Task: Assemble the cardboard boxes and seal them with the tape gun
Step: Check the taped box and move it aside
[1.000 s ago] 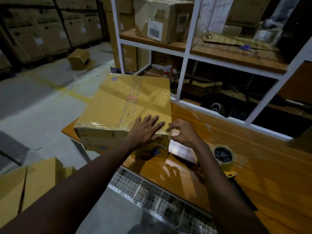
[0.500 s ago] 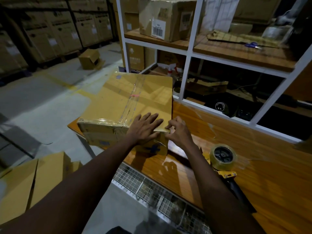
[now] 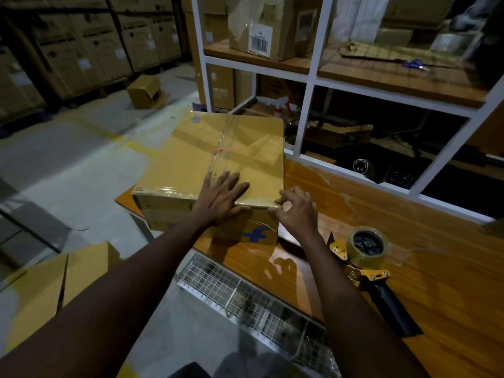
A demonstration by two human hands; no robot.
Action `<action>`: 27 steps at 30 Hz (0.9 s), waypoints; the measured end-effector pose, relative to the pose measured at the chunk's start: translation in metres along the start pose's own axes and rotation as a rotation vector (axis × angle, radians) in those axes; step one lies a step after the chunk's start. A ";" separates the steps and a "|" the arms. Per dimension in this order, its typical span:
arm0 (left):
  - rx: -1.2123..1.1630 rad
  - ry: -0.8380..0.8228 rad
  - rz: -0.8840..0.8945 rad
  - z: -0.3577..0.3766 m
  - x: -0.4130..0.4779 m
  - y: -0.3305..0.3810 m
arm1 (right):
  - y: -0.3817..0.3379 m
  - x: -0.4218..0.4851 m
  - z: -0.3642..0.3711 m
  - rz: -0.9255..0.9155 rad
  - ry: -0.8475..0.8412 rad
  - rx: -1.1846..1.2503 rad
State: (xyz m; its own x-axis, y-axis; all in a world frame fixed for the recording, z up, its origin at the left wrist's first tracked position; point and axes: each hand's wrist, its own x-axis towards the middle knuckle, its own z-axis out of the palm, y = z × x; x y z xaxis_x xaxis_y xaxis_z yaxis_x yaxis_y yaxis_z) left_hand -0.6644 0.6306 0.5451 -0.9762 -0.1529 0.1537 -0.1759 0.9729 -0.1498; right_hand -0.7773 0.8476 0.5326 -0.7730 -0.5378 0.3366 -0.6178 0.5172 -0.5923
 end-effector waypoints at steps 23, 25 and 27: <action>-0.617 -0.077 -0.262 0.020 -0.100 -0.196 | -0.058 -0.030 0.041 0.371 0.299 0.093; -0.687 -0.033 -0.226 0.020 -0.104 -0.199 | -0.065 -0.035 0.046 0.429 0.334 0.163; -0.748 -0.003 -0.202 0.021 -0.111 -0.201 | -0.071 -0.039 0.052 0.466 0.323 0.158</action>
State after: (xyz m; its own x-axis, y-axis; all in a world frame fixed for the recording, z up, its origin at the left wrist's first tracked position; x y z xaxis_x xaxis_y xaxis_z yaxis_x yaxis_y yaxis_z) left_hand -0.5237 0.4483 0.5382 -0.9348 -0.3393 0.1046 -0.2197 0.7841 0.5804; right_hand -0.6955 0.7973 0.5232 -0.9780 -0.0344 0.2056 -0.1921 0.5317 -0.8249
